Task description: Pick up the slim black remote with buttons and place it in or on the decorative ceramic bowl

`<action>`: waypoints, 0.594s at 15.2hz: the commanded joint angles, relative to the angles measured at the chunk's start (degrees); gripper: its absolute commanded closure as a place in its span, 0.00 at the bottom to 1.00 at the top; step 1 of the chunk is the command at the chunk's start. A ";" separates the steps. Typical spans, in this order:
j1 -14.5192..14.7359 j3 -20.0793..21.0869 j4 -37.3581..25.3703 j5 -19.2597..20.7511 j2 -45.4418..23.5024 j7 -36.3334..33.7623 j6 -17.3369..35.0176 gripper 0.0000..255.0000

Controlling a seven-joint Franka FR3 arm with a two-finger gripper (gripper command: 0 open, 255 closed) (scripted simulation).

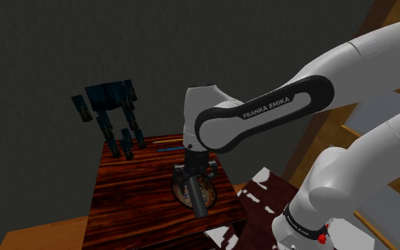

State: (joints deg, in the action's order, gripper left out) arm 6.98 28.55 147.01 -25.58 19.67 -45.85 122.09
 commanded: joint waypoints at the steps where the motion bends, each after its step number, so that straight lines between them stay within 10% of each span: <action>1: -0.03 0.00 0.02 0.03 -0.07 -0.01 0.03 0.00; 9: -0.86 -2.39 -4.60 1.60 3.44 -0.15 -8.28 0.00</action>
State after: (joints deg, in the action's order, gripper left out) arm 6.11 26.34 142.88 -24.06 22.64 -45.87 114.79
